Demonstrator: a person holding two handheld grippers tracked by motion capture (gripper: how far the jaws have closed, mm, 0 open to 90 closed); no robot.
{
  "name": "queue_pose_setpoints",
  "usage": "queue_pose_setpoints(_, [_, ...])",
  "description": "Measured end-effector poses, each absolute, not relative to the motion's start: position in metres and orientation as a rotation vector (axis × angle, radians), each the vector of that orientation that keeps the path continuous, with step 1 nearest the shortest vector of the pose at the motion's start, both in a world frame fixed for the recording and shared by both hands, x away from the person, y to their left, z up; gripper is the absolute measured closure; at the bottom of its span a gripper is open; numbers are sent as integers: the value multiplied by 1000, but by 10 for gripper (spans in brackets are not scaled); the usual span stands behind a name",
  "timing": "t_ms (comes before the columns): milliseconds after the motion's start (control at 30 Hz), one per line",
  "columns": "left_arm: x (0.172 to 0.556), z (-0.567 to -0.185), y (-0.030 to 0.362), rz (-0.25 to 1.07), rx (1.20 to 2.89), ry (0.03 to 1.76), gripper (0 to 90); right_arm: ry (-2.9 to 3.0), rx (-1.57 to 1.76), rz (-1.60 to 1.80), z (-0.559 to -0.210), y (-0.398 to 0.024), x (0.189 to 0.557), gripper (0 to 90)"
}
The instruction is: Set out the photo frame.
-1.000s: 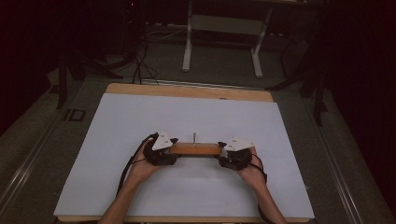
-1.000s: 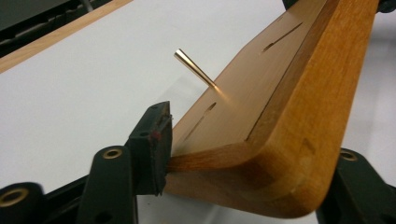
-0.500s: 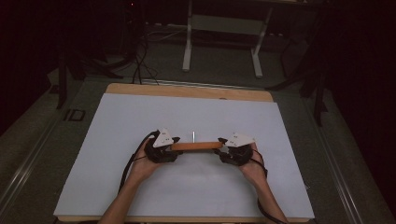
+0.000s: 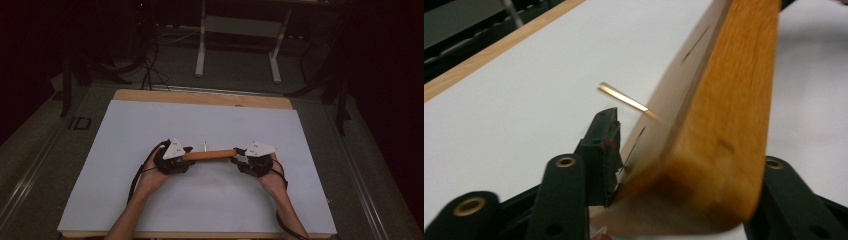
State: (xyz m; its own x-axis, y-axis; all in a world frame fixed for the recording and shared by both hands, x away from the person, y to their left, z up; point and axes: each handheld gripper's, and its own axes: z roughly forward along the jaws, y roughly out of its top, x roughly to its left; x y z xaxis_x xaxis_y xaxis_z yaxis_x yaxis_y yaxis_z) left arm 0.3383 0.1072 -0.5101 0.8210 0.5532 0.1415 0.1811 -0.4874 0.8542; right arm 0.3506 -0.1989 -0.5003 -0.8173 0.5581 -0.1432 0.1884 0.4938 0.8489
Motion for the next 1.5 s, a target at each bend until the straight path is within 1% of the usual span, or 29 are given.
queue_pose_setpoints(133, [337,-510,106,506,2068,534,577,2344,611,1265,-502,-200,353,613])
queue_pose_setpoints(333, [338,-511,107,488,2061,531,576,2371,565,1271,-500,-198,358,557])
queue_pose_setpoints(367, [338,-511,107,488,2062,530,565,2380,553,1278,-500,-197,360,526])
queue_pose_setpoints(500, [338,-511,108,489,2061,536,535,2404,526,1281,-500,-192,363,457])
queue_pose_setpoints(633, [339,-511,111,471,2058,553,515,2424,515,1286,-503,-189,367,444])
queue_pose_setpoints(733, [340,-512,115,465,2059,567,511,2433,507,1282,-505,-186,368,448])
queue_pose_setpoints(800, [341,-512,118,462,2053,575,511,2440,492,1283,-505,-185,368,481])
queue_pose_setpoints(900, [341,-513,121,454,2048,581,516,2441,481,1281,-505,-184,367,493])
queue_pose_setpoints(1267, [340,-510,123,514,2090,567,507,2454,419,1253,-501,-179,360,550])
queue_pose_setpoints(1500, [340,-508,126,498,2082,560,509,2464,404,1263,-499,-179,359,574])
